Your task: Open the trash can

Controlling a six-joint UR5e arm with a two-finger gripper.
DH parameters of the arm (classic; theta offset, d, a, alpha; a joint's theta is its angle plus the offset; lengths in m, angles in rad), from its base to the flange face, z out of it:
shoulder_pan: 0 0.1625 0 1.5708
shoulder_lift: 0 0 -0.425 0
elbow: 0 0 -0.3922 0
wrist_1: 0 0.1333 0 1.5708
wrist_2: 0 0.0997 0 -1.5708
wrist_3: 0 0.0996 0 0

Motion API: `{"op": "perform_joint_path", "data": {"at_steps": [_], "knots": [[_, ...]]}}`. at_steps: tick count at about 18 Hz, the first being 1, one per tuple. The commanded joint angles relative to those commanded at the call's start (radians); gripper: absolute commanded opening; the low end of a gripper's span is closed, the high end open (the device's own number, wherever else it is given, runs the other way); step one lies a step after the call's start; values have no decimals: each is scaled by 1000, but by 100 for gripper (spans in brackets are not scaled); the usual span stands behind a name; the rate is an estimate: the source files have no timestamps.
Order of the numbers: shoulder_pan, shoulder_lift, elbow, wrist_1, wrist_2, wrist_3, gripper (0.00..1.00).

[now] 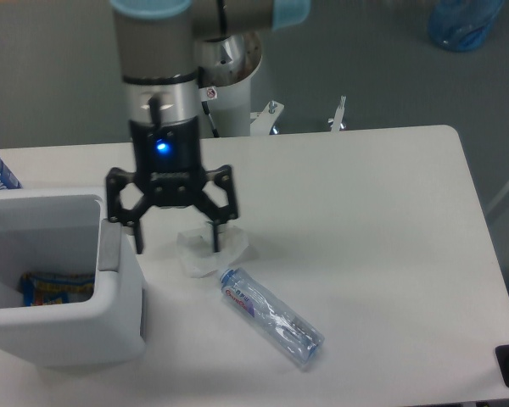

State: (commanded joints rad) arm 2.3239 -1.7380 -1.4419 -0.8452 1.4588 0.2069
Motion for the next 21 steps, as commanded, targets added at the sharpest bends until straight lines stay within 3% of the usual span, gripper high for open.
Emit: {"op": "perform_joint_path", "data": {"at_steps": [7, 9, 13, 16, 21], "knots": [[113, 21, -14, -47, 51, 219, 100], [150, 40, -14, -113, 73, 343, 100], [201, 69, -6, -277, 199, 714, 100], [278, 94, -9, -374, 218, 903, 100], [299, 100, -12, -379, 212, 970, 100]]}}
